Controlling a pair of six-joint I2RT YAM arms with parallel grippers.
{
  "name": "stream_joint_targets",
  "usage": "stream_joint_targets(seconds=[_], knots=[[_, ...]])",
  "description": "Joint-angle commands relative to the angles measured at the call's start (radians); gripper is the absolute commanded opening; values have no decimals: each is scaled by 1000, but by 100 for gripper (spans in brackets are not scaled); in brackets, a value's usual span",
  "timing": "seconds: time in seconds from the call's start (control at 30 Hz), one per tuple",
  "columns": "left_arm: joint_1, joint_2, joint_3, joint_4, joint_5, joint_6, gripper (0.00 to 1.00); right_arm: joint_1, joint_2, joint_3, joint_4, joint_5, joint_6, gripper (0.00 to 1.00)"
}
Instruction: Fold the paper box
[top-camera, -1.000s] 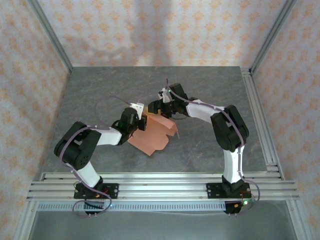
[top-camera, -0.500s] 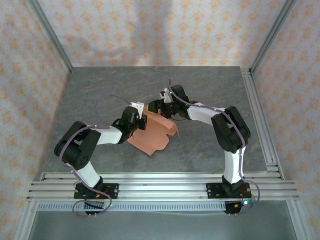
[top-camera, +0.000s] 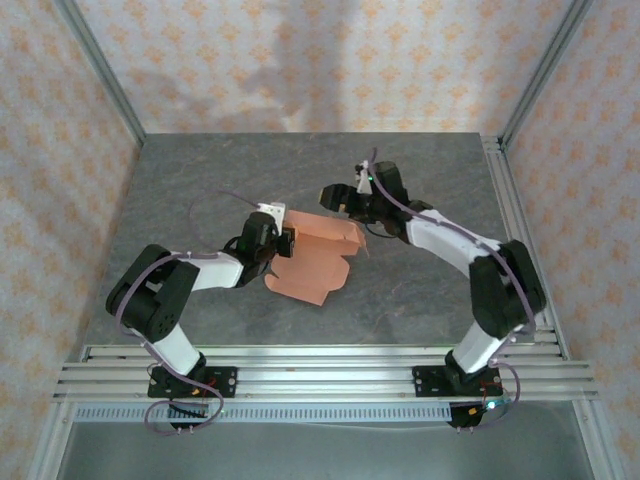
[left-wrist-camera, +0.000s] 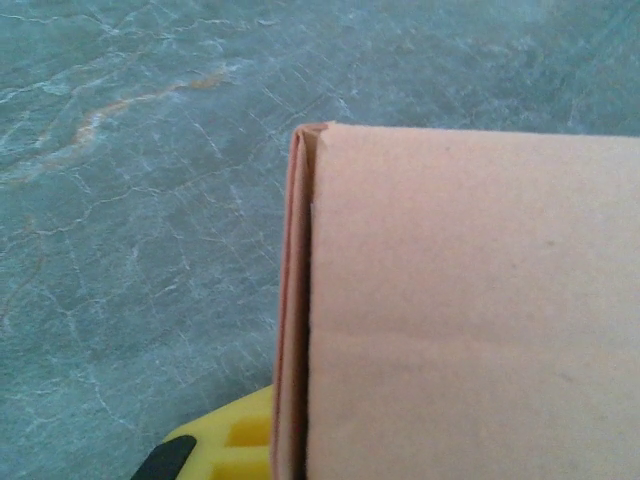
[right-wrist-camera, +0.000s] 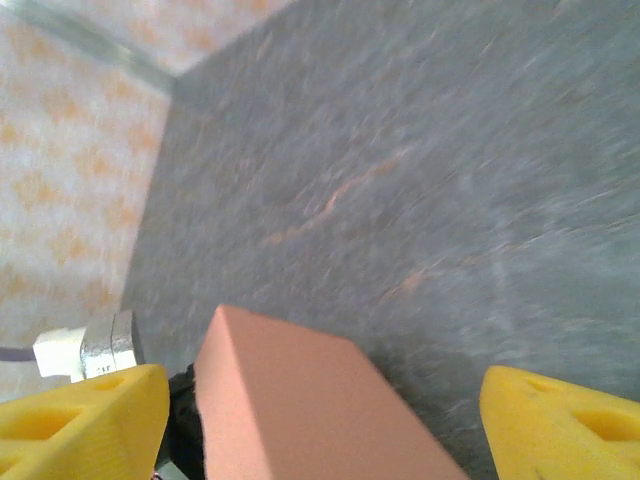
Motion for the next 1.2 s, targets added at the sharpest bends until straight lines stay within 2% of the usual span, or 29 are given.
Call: stream_joint_targets(seconds=[0.0, 0.23, 0.4, 0.5, 0.67, 0.83, 1.17], knots=[[45, -32, 9, 81, 58, -111, 0, -41, -144, -80, 26, 154, 15, 81], [113, -39, 31, 112, 159, -323, 0, -89, -398, -257, 101, 177, 16, 81], [119, -67, 39, 174, 225, -492, 0, -95, -470, -359, 178, 138, 66, 78], [119, -80, 31, 220, 244, -558, 0, -85, -448, -379, 239, 88, 100, 76], [119, -85, 29, 295, 257, -656, 0, -41, -358, -384, 442, 4, 195, 76], [117, -81, 34, 328, 273, -684, 0, -17, -225, -346, 630, -69, 321, 75], [111, -93, 24, 320, 275, -655, 0, 45, -106, -187, 599, -146, 344, 65]])
